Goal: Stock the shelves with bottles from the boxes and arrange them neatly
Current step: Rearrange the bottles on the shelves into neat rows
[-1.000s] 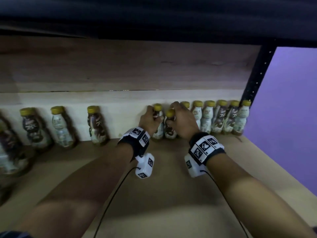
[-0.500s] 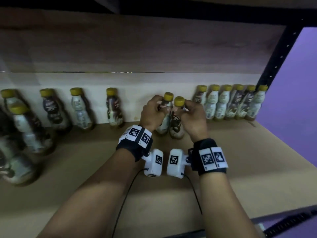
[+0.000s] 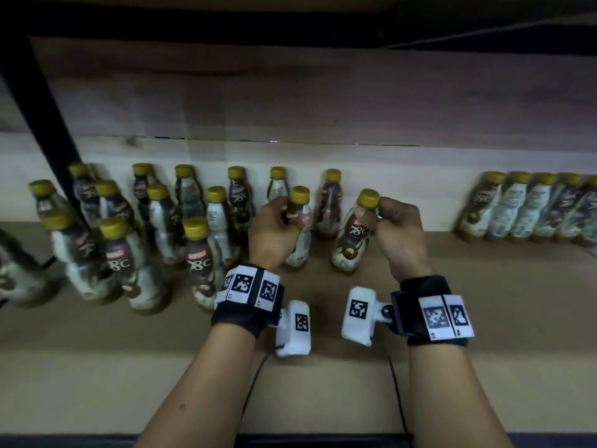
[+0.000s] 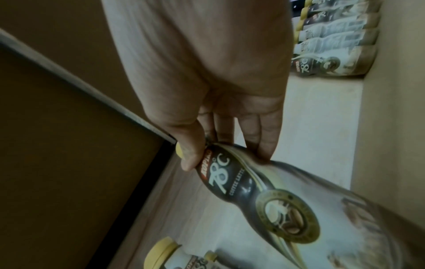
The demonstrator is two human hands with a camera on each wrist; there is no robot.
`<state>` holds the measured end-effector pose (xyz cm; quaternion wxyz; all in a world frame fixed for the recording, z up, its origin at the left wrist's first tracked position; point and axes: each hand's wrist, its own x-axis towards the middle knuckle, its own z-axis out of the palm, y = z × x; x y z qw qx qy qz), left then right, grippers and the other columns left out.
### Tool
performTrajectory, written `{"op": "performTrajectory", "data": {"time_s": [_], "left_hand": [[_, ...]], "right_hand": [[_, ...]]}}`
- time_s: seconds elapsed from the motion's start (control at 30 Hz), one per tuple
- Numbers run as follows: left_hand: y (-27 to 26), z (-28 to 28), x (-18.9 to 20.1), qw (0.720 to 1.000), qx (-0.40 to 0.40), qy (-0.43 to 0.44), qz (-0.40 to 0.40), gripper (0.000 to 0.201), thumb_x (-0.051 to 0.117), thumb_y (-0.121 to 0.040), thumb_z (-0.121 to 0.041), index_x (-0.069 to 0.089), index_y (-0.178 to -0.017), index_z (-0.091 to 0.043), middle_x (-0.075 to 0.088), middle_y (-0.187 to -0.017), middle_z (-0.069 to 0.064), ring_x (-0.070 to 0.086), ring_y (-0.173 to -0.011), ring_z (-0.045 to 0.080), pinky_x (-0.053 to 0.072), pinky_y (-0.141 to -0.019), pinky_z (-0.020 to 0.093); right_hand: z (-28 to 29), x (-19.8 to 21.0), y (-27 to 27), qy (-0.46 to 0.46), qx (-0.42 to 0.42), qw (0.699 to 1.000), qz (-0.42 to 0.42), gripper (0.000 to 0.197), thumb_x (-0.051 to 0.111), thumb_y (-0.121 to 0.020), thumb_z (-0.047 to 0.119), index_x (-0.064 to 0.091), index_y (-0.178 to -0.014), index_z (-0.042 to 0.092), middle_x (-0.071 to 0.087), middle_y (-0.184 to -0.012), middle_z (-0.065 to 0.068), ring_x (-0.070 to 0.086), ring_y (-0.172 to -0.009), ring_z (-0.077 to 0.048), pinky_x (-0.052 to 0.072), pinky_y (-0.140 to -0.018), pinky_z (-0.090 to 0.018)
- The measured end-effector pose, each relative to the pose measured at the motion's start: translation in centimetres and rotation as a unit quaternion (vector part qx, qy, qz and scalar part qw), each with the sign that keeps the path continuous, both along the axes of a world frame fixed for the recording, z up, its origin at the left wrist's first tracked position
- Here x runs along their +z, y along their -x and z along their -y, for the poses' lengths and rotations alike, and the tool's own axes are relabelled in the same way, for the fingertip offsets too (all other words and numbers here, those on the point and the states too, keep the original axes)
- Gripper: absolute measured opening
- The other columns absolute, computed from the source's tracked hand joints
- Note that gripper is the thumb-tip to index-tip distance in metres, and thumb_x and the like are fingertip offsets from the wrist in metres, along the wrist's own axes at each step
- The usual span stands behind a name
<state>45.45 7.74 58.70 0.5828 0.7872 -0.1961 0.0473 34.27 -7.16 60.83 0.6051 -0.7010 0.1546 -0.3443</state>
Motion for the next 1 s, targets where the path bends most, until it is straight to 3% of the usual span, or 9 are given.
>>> {"op": "performTrajectory", "data": {"time_s": [0.13, 0.27, 0.4, 0.53, 0.63, 0.83, 1.0], "left_hand": [[-0.4, -1.7, -0.7, 1.0, 0.026, 0.001, -0.006, 0.021, 0.071, -0.081, -0.03, 0.064, -0.1, -0.032, 0.07, -0.102, -0.005, 0.065, -0.099, 0.021, 0.052, -0.093, 0.04], [-0.6, -2.3, -1.1, 0.999, 0.051, 0.0, 0.0, 0.028, 0.072, -0.081, -0.034, 0.065, -0.107, -0.027, 0.071, -0.104, -0.001, 0.064, -0.099, 0.023, 0.05, -0.088, 0.033], [-0.9, -2.5, -0.7, 0.998, 0.063, -0.008, 0.012, 0.026, 0.069, -0.083, -0.029, 0.066, -0.109, -0.023, 0.071, -0.104, 0.003, 0.065, -0.1, 0.026, 0.051, -0.088, 0.035], [-1.1, -2.4, -0.5, 0.998, 0.065, -0.02, 0.014, 0.023, 0.066, -0.084, -0.028, 0.065, -0.106, -0.022, 0.072, -0.103, 0.005, 0.065, -0.1, 0.029, 0.052, -0.09, 0.04], [-1.0, -2.1, -0.6, 0.997, 0.074, -0.025, 0.007, 0.021, 0.064, -0.085, -0.029, 0.063, -0.106, -0.026, 0.071, -0.103, 0.003, 0.064, -0.099, 0.029, 0.049, -0.085, 0.034], [-0.9, -2.2, -1.4, 0.999, 0.053, -0.013, -0.003, 0.025, 0.062, -0.087, -0.032, 0.056, -0.111, -0.025, 0.067, -0.105, 0.002, 0.06, -0.101, 0.028, 0.04, -0.081, 0.03], [-1.3, -2.1, -2.0, 0.998, 0.052, -0.009, -0.018, 0.027, 0.064, -0.086, -0.034, 0.052, -0.109, -0.026, 0.065, -0.103, 0.0, 0.06, -0.1, 0.027, 0.04, -0.081, 0.031]], "right_hand": [[-1.8, 0.3, -1.2, 0.023, 0.015, 1.0, -0.008, 0.01, 0.068, -0.089, 0.004, 0.075, -0.095, 0.006, 0.075, -0.097, -0.012, 0.069, -0.085, -0.017, 0.056, -0.087, -0.038], [-2.4, 0.1, -1.9, 0.033, 0.021, 0.999, -0.028, 0.015, 0.068, -0.088, 0.004, 0.075, -0.101, 0.008, 0.075, -0.102, -0.01, 0.07, -0.1, -0.026, 0.055, -0.094, -0.046], [-2.9, -0.2, -2.4, 0.03, 0.027, 0.999, -0.017, 0.026, 0.067, -0.088, 0.002, 0.074, -0.095, 0.025, 0.076, -0.1, -0.001, 0.07, -0.1, -0.024, 0.055, -0.095, -0.043], [-2.7, 0.0, -3.3, 0.028, 0.026, 0.999, -0.016, 0.034, 0.066, -0.088, 0.001, 0.071, -0.097, 0.033, 0.075, -0.101, 0.0, 0.07, -0.099, -0.022, 0.055, -0.094, -0.043], [-2.5, -0.2, -3.8, 0.037, 0.03, 0.998, -0.034, 0.037, 0.066, -0.089, 0.002, 0.07, -0.094, 0.038, 0.075, -0.1, 0.006, 0.07, -0.098, -0.017, 0.056, -0.093, -0.043], [-1.5, -1.3, -4.2, 0.054, 0.013, 0.997, -0.05, 0.03, 0.066, -0.089, 0.006, 0.072, -0.107, 0.029, 0.075, -0.104, 0.0, 0.069, -0.1, -0.023, 0.055, -0.094, -0.048], [-0.8, -1.8, -3.7, 0.061, 0.024, 0.996, -0.059, 0.024, 0.069, -0.089, 0.01, 0.072, -0.101, 0.03, 0.075, -0.101, 0.007, 0.07, -0.097, -0.014, 0.054, -0.096, -0.044]]}}
